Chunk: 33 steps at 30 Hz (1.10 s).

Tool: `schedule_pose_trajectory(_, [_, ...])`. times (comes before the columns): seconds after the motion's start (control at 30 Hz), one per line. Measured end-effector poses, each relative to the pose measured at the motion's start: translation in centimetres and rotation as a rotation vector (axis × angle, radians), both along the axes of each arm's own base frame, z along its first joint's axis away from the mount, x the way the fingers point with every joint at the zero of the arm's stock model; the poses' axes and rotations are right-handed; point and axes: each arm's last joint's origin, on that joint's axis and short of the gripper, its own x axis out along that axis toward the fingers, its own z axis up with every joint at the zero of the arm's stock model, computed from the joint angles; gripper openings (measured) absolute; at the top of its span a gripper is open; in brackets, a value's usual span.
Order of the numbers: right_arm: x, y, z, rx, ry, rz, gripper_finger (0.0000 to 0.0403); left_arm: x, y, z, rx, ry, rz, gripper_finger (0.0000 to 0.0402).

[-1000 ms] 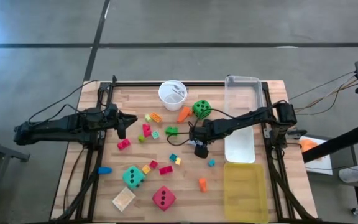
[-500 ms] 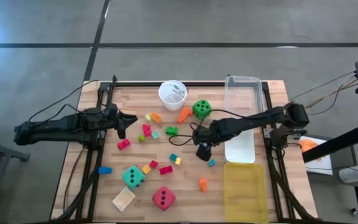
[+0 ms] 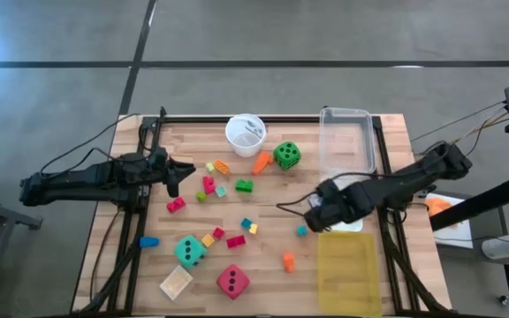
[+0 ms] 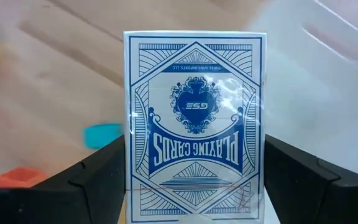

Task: Pick & Place Toys
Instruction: Put the blue deck of cards into the white bin

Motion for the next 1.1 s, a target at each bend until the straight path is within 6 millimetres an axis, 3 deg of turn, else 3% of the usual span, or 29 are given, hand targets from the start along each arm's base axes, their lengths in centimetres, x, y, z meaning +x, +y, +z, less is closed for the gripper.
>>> schedule_pose_trajectory(0.33, [-3.0,0.1,-3.0,-0.032,0.024,-0.242,0.0296,0.0,0.0,0.0,-0.001,0.000,0.000,0.0101])
schedule_pose_trajectory(0.83, [-3.7,-0.2,-6.8,-0.023,0.005,-0.379,0.0296,0.0,0.0,0.0,-0.016,-0.005,0.003,0.0101])
schedule_pose_trajectory(1.1, [-3.5,-0.8,-7.2,-0.017,0.004,-0.403,0.0296,0.0,0.0,0.0,-0.016,-0.005,0.006,0.0101])
